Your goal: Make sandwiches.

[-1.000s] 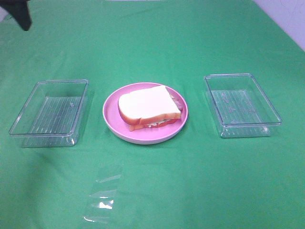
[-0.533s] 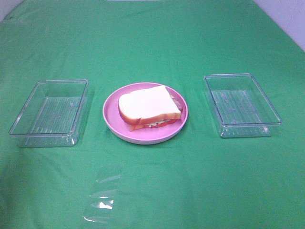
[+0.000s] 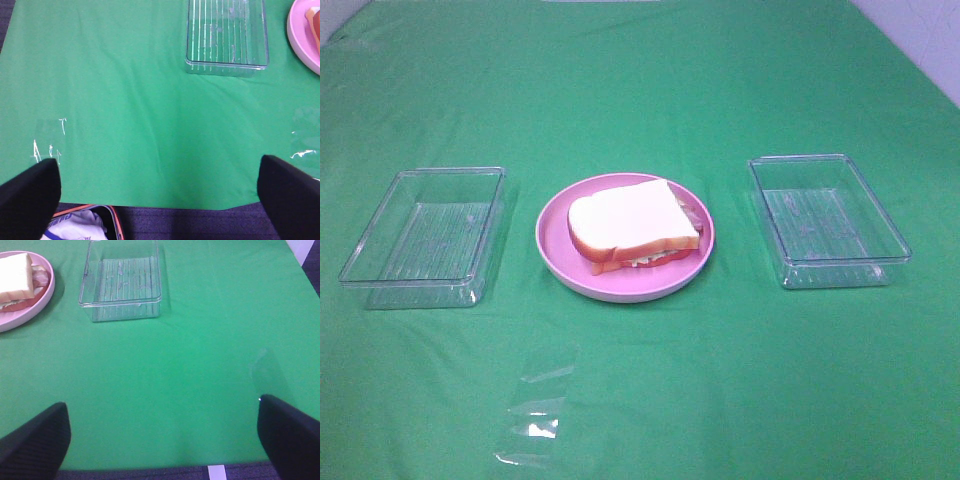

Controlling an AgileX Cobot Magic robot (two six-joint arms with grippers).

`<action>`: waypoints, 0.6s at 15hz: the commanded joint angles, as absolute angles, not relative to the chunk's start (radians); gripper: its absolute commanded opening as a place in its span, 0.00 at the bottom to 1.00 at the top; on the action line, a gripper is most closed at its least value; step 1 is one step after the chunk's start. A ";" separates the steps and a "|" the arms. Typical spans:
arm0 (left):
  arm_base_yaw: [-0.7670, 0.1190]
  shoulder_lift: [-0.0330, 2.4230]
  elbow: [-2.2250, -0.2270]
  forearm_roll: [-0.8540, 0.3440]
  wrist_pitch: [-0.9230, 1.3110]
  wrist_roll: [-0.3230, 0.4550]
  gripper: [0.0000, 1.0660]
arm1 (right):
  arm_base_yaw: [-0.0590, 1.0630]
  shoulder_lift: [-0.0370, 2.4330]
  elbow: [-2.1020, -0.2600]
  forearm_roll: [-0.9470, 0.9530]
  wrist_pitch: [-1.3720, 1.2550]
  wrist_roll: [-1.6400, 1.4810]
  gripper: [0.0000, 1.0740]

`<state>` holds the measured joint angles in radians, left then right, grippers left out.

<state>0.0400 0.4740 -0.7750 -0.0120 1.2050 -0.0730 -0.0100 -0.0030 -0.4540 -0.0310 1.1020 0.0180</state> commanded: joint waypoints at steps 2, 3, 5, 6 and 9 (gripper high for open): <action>0.039 0.240 -0.664 -0.014 1.187 -0.046 0.93 | -0.017 -0.031 -0.452 -0.028 1.097 0.010 0.91; 0.039 0.107 -0.609 -0.014 1.188 0.000 0.93 | -0.017 -0.031 -0.452 -0.028 1.097 0.010 0.91; 0.039 0.018 -0.555 -0.015 1.193 0.023 0.92 | -0.017 -0.031 -0.452 -0.028 1.097 0.010 0.91; 0.039 -0.033 -0.559 -0.019 1.187 0.036 0.92 | -0.017 -0.030 -0.452 -0.027 1.098 0.011 0.91; 0.039 -0.025 -0.554 -0.052 1.156 0.047 0.92 | -0.017 -0.028 -0.452 -0.027 1.098 0.011 0.91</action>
